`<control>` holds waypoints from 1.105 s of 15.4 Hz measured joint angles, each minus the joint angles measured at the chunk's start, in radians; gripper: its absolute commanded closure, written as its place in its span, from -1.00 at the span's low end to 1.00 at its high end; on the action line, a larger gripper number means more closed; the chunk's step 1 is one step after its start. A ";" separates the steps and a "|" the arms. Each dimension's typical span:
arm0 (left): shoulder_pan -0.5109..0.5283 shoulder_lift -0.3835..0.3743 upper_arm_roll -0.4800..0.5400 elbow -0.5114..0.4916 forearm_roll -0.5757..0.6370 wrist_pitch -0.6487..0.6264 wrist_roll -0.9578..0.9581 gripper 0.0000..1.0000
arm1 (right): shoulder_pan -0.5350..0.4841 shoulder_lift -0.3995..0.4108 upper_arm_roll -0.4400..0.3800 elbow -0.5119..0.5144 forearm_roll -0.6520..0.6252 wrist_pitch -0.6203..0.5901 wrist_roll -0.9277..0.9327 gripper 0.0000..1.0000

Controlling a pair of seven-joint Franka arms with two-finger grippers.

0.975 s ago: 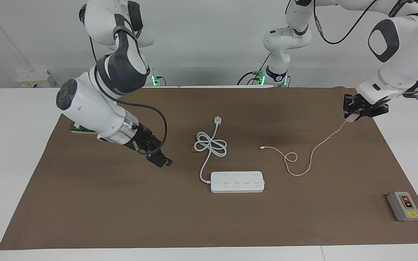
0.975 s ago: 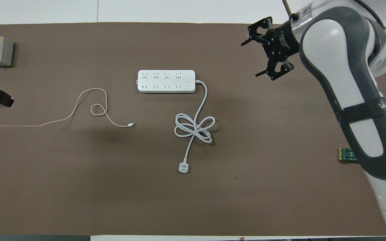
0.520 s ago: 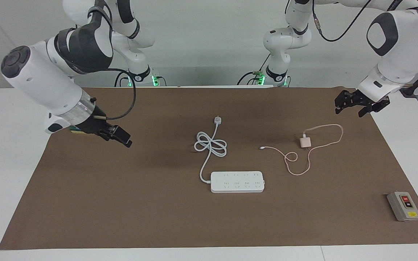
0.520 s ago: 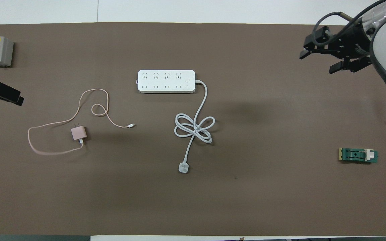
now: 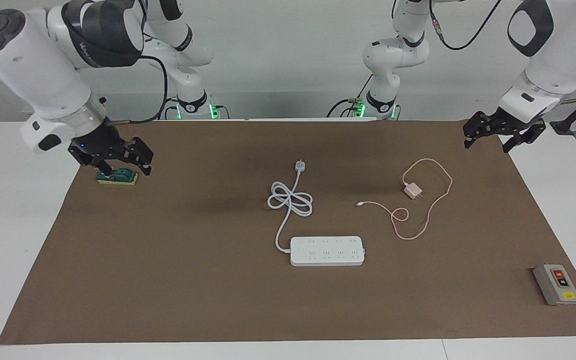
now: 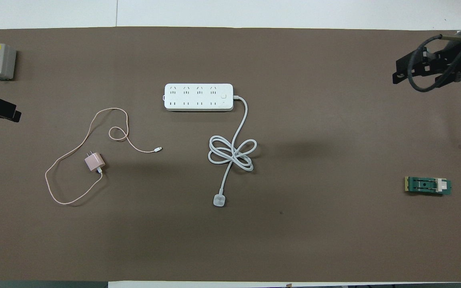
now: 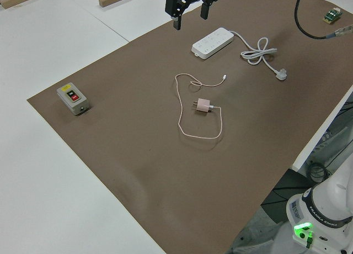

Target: Unplug charger and place it aside

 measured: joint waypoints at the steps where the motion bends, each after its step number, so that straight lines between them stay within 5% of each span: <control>1: -0.001 -0.002 -0.001 0.003 0.001 0.002 -0.006 -1.00 | -0.008 -0.035 -0.006 -0.024 -0.002 -0.006 -0.033 -1.00; 8: -0.004 -0.085 -0.008 0.021 0.000 -0.069 -0.138 -1.00 | -0.017 -0.280 -0.027 -0.295 -0.073 -0.015 -0.093 -1.00; 17: -0.029 -0.114 -0.016 0.002 -0.025 -0.119 -0.229 -1.00 | -0.018 -0.316 -0.018 -0.411 -0.110 0.057 -0.090 -1.00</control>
